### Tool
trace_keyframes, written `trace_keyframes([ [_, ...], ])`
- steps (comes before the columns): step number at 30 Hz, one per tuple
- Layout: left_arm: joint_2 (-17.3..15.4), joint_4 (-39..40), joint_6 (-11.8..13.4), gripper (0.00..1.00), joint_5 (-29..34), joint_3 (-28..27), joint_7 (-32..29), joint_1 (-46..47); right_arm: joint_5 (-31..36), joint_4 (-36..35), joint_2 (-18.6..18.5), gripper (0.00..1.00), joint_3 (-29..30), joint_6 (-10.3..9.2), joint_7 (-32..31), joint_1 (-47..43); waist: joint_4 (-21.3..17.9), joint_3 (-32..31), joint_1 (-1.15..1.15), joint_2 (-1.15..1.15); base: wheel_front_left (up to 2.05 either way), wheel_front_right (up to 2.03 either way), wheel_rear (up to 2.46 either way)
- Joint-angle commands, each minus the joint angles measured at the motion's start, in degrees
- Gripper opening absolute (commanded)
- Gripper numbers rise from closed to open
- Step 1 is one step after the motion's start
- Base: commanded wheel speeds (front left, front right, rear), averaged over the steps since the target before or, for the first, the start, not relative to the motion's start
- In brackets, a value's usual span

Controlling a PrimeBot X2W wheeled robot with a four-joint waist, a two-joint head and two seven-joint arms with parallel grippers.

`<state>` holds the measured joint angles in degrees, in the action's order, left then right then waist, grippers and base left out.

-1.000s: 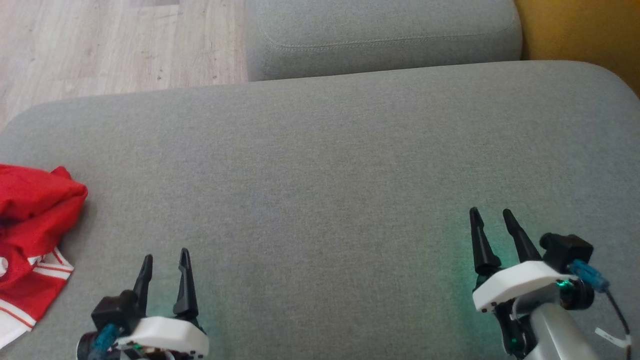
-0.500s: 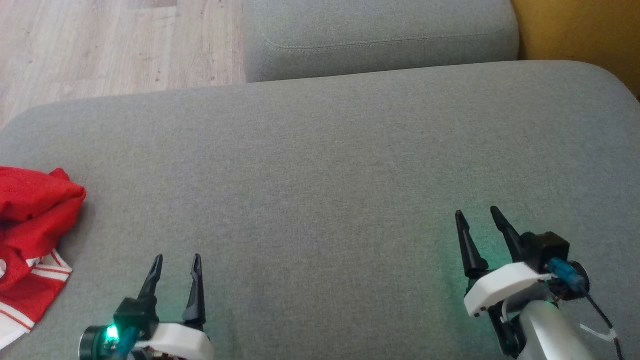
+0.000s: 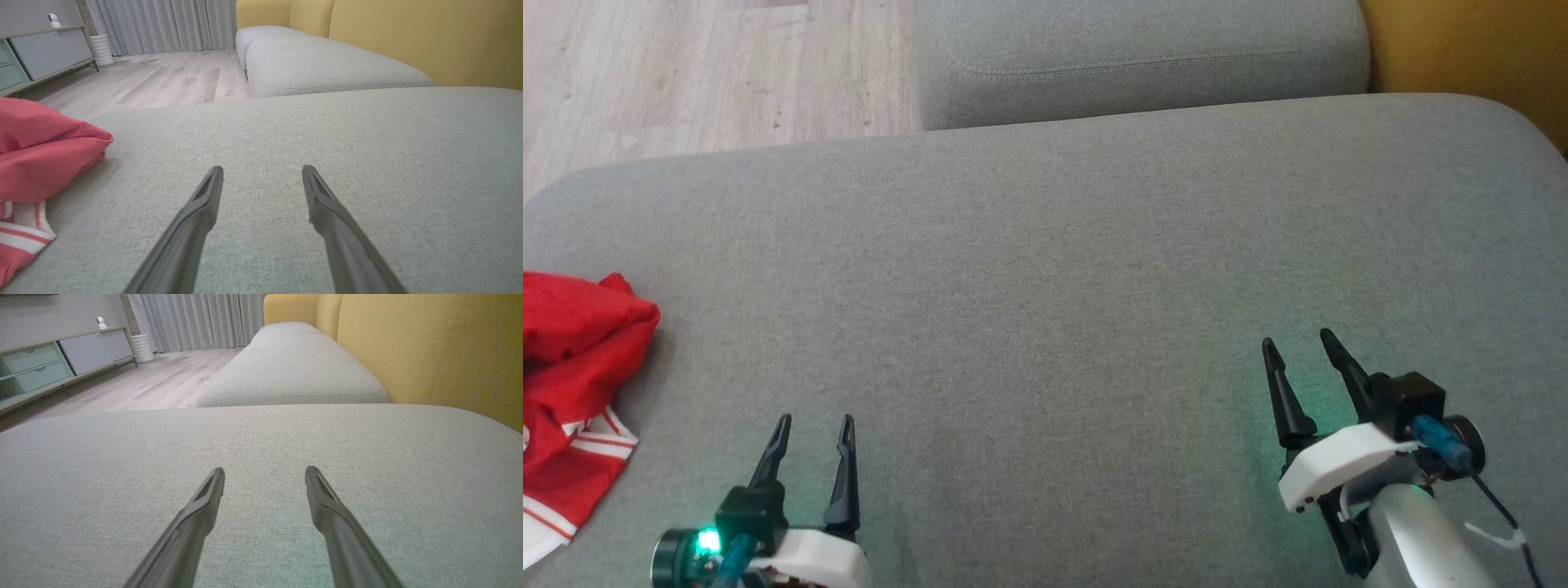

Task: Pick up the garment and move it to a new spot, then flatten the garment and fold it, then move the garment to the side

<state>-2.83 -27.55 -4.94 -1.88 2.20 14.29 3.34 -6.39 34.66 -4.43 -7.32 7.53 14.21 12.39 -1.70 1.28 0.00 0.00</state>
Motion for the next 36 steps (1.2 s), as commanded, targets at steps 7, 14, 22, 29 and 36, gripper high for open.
trace_keyframes([
  [7, -0.52, 1.85, 1.14, 1.00, -0.99, -2.71, 0.71, 2.97, 0.20, -2.13, -0.43, 1.00, -1.05, -0.04, 0.79, 2.24, 2.67, 0.76, 0.00, 0.00, 0.00, 0.00, 0.00],
  [14, -0.27, 1.80, 1.66, 1.00, -2.25, -4.18, 0.71, 2.71, -0.31, -2.39, -0.15, 1.00, -2.92, -0.04, 0.79, 2.63, 10.42, 2.09, 0.00, 0.00, 0.00, 0.00, 0.00],
  [22, -0.12, 2.09, 2.26, 1.00, -3.56, -6.55, 0.71, 2.46, -1.64, -1.73, 0.57, 1.00, -9.10, -0.04, 0.79, 5.00, 19.55, 4.52, 0.00, 0.00, 0.00, 0.00, 0.00],
  [29, -0.08, 2.86, 2.80, 1.00, -4.99, -10.50, 0.71, 1.66, -3.14, -0.87, 0.92, 1.00, -16.15, -0.04, 0.79, 6.86, 22.66, 5.90, 0.00, 0.00, 0.00, 0.00, 0.00],
  [36, -0.06, 3.57, 2.12, 1.00, -5.75, -13.01, 0.71, 1.84, -4.45, -0.34, 0.13, 1.00, -19.53, -0.04, 0.79, 8.00, 23.90, 7.13, 0.00, 0.00, 0.00, 0.00, 0.00],
])
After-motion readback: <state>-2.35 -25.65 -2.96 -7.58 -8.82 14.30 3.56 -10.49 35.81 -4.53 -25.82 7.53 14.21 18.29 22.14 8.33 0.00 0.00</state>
